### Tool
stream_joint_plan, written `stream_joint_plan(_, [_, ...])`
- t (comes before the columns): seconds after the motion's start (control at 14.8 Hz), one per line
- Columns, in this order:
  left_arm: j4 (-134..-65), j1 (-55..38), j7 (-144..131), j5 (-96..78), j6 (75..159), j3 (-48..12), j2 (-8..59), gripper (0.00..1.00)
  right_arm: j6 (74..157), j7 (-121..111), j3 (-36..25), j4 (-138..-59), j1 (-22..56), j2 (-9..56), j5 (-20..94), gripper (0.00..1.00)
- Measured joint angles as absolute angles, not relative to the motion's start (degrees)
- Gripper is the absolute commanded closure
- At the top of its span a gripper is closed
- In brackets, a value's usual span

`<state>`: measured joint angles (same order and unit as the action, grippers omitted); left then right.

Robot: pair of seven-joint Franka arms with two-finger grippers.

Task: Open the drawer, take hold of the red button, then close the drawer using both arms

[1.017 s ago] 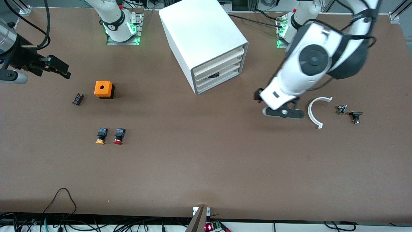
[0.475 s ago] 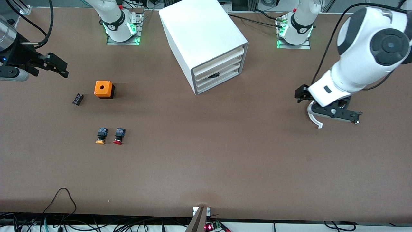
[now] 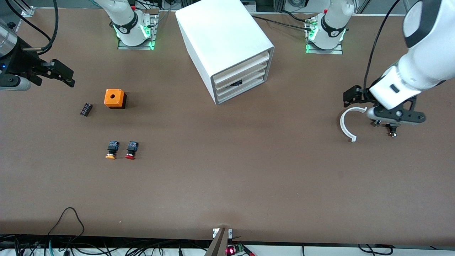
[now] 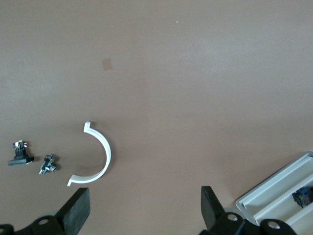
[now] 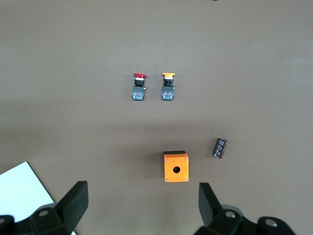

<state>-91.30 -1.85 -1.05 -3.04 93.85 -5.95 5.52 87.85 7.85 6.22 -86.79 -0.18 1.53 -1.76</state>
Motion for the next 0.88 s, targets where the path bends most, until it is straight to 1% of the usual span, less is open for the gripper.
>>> stream_joint_plan(0.2, [-95.22,-1.81,1.07,-3.13,93.78,-5.02,1.04,0.0,87.9,7.32,6.22,-86.79,-0.22,1.61,-1.74,0.0])
stream_joint_plan(0.34, [-96.48,-1.91,1.37,-2.79,93.24,-5.02,-0.51,0.0,87.99,6.67,6.22,-86.79,-0.32,1.61,-1.74,0.0])
stream_joint_plan(0.54, [-96.86,-1.91,1.45,-2.7,90.75,-5.02,-1.13,0.0,88.18,6.46,6.22,-86.79,-0.39,1.61,-1.74,0.0])
stream_joint_plan(0.88, [-97.01,-1.93,1.23,-2.69,90.73,-5.5,-1.12,0.0,88.22,6.41,6.22,-86.79,-0.41,1.61,-1.74,0.0])
